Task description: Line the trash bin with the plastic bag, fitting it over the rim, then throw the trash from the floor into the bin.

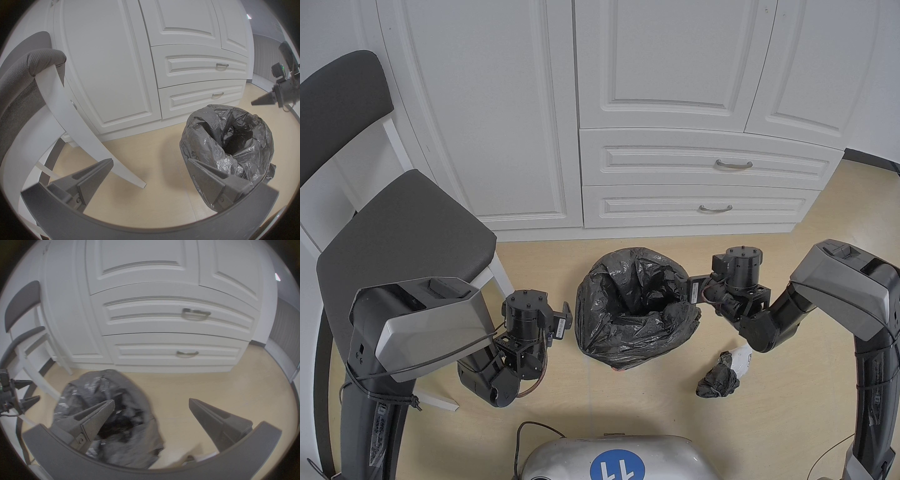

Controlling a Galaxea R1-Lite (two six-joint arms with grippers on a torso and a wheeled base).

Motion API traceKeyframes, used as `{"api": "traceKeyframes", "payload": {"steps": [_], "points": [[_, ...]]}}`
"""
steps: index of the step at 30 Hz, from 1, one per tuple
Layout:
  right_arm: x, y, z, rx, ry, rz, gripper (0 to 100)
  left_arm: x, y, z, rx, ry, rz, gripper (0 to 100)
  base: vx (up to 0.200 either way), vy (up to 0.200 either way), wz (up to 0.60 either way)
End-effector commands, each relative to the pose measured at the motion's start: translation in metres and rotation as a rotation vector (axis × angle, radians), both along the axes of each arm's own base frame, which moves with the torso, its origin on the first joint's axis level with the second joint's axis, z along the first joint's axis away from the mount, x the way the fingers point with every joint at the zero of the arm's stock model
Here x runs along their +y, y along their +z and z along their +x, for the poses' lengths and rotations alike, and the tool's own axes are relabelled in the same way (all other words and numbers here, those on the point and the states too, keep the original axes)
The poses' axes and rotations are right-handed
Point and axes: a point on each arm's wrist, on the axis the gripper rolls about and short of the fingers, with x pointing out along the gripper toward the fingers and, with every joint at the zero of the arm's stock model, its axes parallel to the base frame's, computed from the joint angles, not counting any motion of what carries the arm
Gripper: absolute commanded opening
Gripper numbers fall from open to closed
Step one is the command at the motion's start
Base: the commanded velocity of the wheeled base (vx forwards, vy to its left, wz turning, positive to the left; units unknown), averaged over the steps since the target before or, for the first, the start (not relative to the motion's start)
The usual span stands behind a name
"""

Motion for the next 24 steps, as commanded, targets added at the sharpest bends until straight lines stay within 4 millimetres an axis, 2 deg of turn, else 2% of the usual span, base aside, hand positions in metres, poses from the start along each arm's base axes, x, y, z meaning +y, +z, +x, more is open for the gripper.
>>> {"api": "traceKeyframes", "payload": {"steps": [1, 4, 9, 17, 22, 24], "points": [[0.03, -0.011, -0.014, 0.091, 0.062, 0.026, 100, 0.0, 0.002, -0.001, -0.004, -0.001, -0.001, 100, 0.0, 0.0, 0.0], [0.039, -0.024, -0.013, 0.177, 0.06, 0.026, 100, 0.0, 0.002, -0.001, -0.006, -0.001, -0.002, 100, 0.0, 0.0, 0.0], [0.036, -0.037, -0.008, 0.211, 0.032, 0.0, 100, 0.001, 0.002, 0.0, -0.008, 0.001, -0.003, 100, 0.0, 0.0, 0.0], [0.017, -0.034, -0.008, 0.218, 0.01, -0.061, 100, 0.001, 0.001, -0.001, -0.006, 0.001, -0.002, 100, 0.0, 0.0, 0.0], [-0.005, -0.025, -0.017, 0.22, 0.009, -0.138, 100, 0.001, 0.001, -0.001, -0.006, 0.0, 0.0, 100, 0.0, 0.0, 0.0], [-0.007, -0.024, -0.017, 0.222, 0.009, -0.144, 100, 0.001, 0.001, -0.001, -0.006, 0.0, 0.0, 100, 0.0, 0.0, 0.0]]}}
